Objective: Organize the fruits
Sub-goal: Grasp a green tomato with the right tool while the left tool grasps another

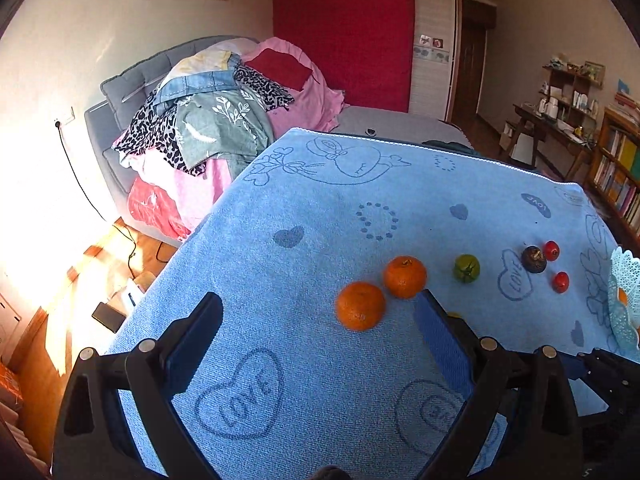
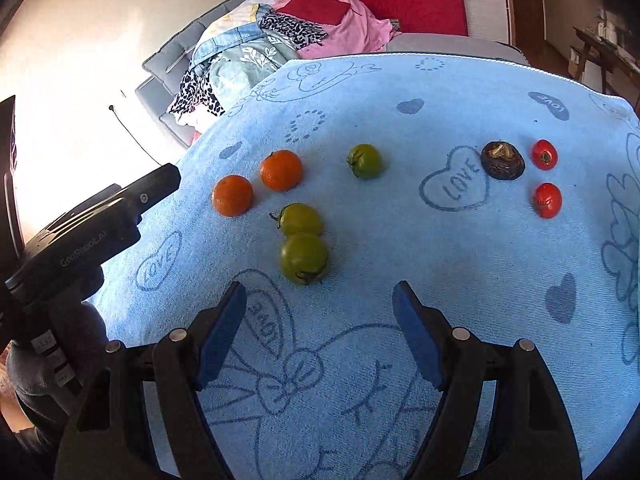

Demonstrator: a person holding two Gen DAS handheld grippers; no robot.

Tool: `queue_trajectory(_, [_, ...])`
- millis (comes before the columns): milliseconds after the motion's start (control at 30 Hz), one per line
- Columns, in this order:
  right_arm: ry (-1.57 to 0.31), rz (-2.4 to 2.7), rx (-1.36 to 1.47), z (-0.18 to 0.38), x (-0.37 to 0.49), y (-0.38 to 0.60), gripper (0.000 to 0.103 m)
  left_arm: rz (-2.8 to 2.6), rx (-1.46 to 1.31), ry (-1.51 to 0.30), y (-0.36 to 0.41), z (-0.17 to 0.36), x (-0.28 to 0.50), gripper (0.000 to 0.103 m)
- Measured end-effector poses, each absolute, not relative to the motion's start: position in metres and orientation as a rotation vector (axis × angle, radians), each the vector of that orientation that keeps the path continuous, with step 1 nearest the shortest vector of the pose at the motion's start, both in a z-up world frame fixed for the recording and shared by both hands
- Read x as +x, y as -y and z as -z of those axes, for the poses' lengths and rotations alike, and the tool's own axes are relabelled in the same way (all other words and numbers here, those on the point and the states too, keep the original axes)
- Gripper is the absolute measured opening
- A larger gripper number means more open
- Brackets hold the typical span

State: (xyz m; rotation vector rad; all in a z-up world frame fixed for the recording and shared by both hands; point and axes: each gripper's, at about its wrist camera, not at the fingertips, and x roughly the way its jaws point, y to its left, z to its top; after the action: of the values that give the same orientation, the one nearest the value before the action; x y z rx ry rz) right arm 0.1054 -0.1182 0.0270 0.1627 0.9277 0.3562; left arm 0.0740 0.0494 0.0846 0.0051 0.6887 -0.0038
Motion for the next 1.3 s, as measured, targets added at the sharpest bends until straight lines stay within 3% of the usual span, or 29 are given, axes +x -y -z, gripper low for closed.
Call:
queue_trajectory(100, [-0.927,-0.347,0.137,-0.023,0.114,0.111,0.076,0.007,-0.006,-0.697,-0.053,-0.081,0.078,0.095])
queue_trajectory(300, [-0.937,-0.349,0.103,-0.015,0.128,0.099,0.060,0.034,-0.015,-0.725,-0.055,-0.076,0.083,0.095])
queue_trajectory(367, [-0.941,-0.353,0.091,-0.012,0.132,0.094,0.054,0.041,-0.021,-0.732,-0.055,-0.076,0.084,0.095])
queue_trajectory(433, [-0.954,-0.356,0.084,-0.008,0.134,0.092,0.038,0.044,-0.021,-0.739,-0.054,-0.074,0.084,0.095])
queue_trajectory(467, [-0.953,-0.355,0.081,-0.006,0.133,0.092,0.035,0.044,-0.020,-0.743,-0.053,-0.073,0.085,0.095])
queue_trajectory(867, [-0.880,-0.232,0.120,-0.017,0.100,0.150,0.034,0.164,0.111,-0.741,0.004,-0.057,0.081,0.094])
queue_trajectory(1067, [-0.845,-0.187,0.144,-0.021,0.084,0.177,0.034,0.258,0.149,-0.794,0.036,-0.039,0.089,0.078])
queue_trajectory(1300, [-0.816,-0.177,0.151,-0.024,0.075,0.188,0.034,0.306,0.139,-0.869,0.052,-0.021,0.108,0.049])
